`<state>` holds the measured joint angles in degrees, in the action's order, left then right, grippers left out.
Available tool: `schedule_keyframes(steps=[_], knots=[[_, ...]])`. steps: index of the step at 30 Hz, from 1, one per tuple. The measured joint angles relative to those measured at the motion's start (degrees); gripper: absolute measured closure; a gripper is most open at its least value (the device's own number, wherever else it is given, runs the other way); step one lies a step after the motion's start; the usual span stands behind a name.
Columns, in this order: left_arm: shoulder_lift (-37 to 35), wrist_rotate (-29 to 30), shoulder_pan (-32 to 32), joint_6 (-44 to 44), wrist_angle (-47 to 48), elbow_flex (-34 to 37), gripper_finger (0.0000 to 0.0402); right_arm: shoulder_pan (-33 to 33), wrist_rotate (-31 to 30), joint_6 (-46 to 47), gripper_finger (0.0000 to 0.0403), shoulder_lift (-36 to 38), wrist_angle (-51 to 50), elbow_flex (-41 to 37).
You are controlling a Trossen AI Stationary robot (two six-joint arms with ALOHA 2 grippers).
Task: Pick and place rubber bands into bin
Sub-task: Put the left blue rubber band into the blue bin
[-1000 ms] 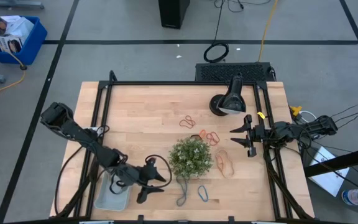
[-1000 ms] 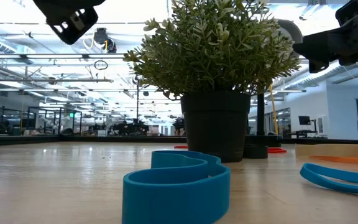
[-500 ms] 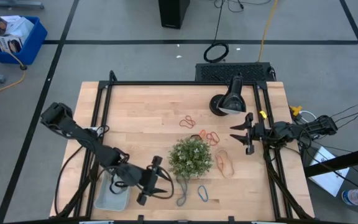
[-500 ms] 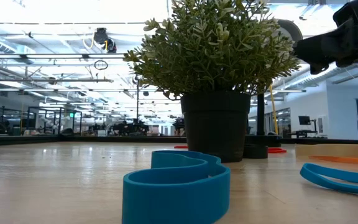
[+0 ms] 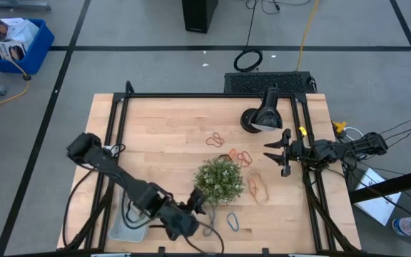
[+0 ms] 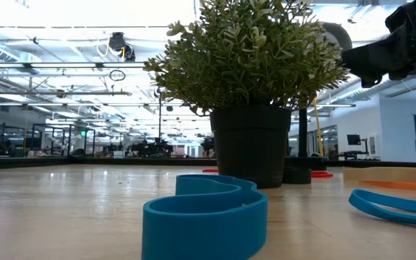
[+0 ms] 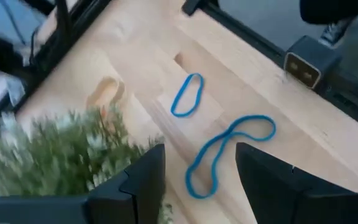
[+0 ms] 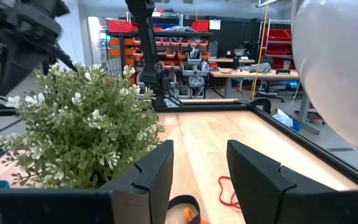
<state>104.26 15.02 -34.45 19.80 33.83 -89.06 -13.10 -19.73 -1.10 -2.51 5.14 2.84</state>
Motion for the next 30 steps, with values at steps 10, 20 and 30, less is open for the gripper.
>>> schedule_keyframes(steps=[10, 20, 30], knots=[[4.6, -1.8, 1.3, 11.2, 1.8, -3.6, 0.0197, 0.0, 0.0, 2.2, 0.0257, -0.3, -0.5, 0.0], [6.8, -6.2, 2.6, 21.5, 3.0, -3.6, 0.0197, 0.0, 0.1, 7.2, 0.0257, -0.9, -0.8, 0.0], [12.3, -5.9, 3.5, 25.3, 1.8, -3.6, 0.0197, 0.0, -0.1, 8.0, 0.0257, -1.8, -0.7, 0.0]])
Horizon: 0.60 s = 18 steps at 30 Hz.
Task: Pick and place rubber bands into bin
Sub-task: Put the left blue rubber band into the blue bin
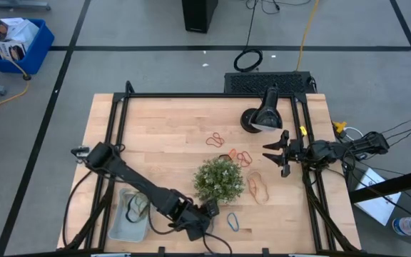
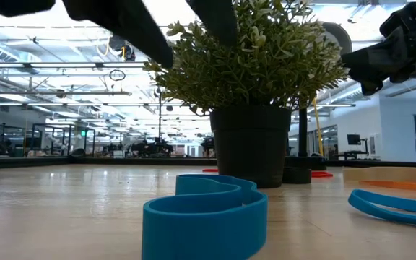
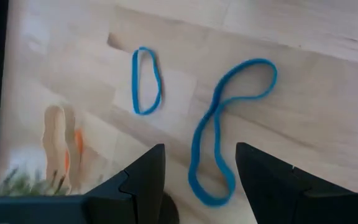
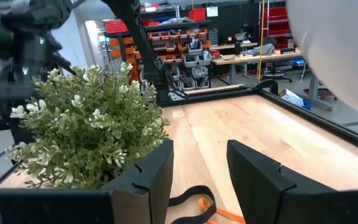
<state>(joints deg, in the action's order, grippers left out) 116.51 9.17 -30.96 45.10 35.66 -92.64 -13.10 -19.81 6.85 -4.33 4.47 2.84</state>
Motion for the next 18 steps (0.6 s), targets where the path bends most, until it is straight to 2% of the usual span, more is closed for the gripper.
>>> schedule_keyframes(steps=[9, 18], knots=[[5.4, -0.3, 0.6, -1.1, -3.0, 0.0, 0.0197, 0.0, -0.1, 0.4, 0.0257, -2.4, 0.0, 0.0], [6.2, -0.8, 3.2, -9.3, -1.4, 0.0, 0.0197, 0.0, 0.1, 3.0, 0.0257, -4.9, 0.0, 0.0]])
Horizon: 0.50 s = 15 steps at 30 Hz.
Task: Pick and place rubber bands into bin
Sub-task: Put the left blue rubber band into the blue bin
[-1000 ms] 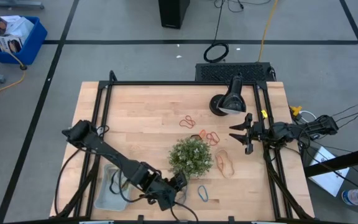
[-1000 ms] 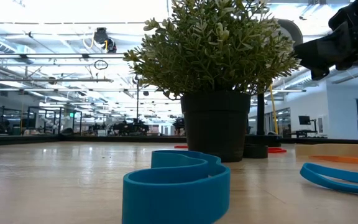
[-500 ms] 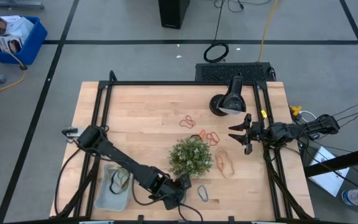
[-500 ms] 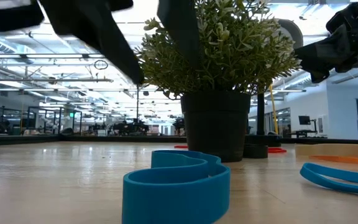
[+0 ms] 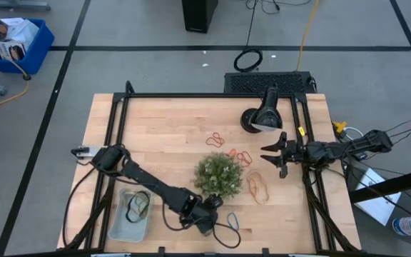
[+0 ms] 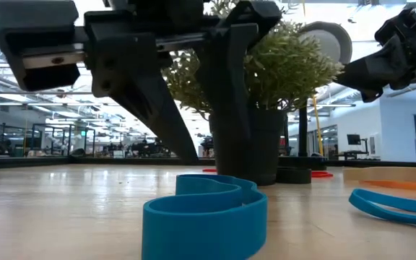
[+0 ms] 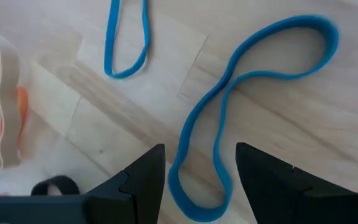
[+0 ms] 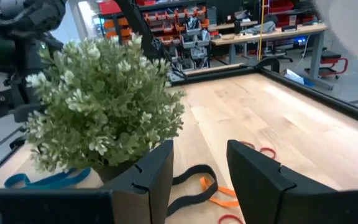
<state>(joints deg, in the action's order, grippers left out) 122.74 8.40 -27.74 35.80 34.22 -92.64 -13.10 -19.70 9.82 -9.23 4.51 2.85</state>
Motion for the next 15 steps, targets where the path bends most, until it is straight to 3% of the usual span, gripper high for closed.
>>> schedule_keyframes(steps=[9, 15], knots=[[0.0, -0.4, -0.1, 1.5, 1.9, 0.0, 0.0202, 0.0, 0.0, 0.0, 0.0257, -1.8, 0.1, 0.0], [1.9, -0.4, 0.6, 0.6, 2.7, 0.3, 0.025, 0.0, 0.0, 0.0, 0.0257, -2.4, 0.2, 0.0]])
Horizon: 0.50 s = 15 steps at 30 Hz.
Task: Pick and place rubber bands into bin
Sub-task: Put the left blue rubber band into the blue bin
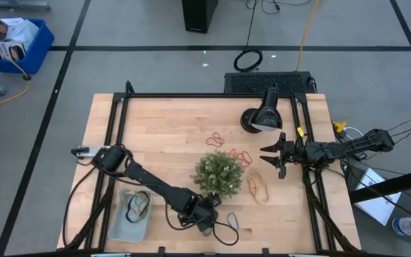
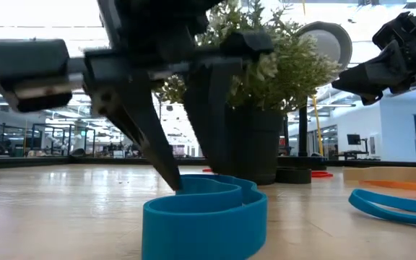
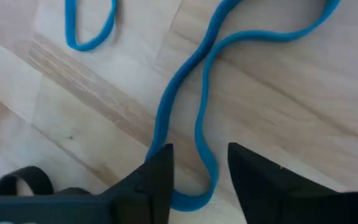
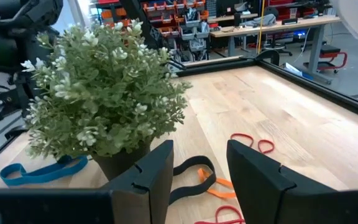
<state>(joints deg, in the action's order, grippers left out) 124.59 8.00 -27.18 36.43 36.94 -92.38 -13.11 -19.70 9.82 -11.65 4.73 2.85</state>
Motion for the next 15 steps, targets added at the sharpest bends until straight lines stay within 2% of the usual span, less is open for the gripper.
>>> schedule_keyframes(steps=[15], knots=[[1.6, -1.2, 0.4, -5.6, 0.1, -0.1, 0.0347, 0.0, 0.0, 0.0, 0.0257, -1.2, 0.5, 0.0]])
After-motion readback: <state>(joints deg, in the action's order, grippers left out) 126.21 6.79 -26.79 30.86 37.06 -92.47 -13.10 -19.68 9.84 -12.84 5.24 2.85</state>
